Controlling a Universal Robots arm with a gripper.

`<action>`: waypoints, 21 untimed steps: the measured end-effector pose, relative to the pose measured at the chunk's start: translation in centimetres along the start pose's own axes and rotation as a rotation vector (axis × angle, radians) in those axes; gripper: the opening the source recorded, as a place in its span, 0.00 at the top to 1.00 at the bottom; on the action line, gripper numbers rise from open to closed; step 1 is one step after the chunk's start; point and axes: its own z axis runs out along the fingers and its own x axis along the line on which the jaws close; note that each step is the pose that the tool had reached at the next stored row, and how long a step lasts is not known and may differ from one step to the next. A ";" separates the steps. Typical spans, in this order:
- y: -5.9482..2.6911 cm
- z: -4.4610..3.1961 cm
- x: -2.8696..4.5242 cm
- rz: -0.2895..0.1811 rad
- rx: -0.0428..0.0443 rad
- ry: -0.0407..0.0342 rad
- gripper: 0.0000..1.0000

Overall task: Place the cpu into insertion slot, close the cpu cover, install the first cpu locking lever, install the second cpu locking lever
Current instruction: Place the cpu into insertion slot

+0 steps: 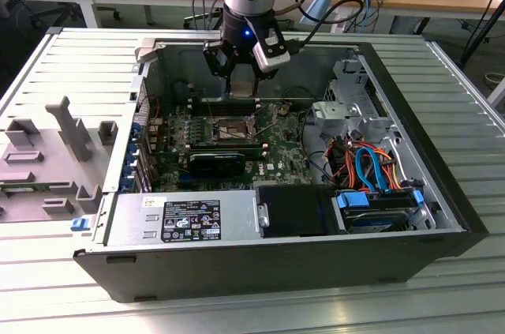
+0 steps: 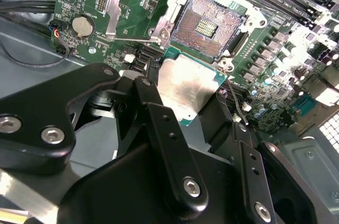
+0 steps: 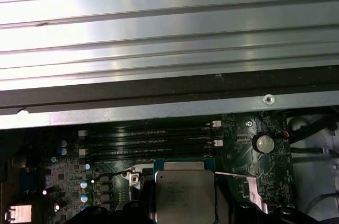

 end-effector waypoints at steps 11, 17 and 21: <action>0.00 0.01 0.00 0.008 -0.0001 -0.0007 0.45; 0.00 0.02 0.00 0.019 -0.0004 -0.0017 0.45; 0.00 0.02 0.00 0.022 -0.0005 -0.0020 0.45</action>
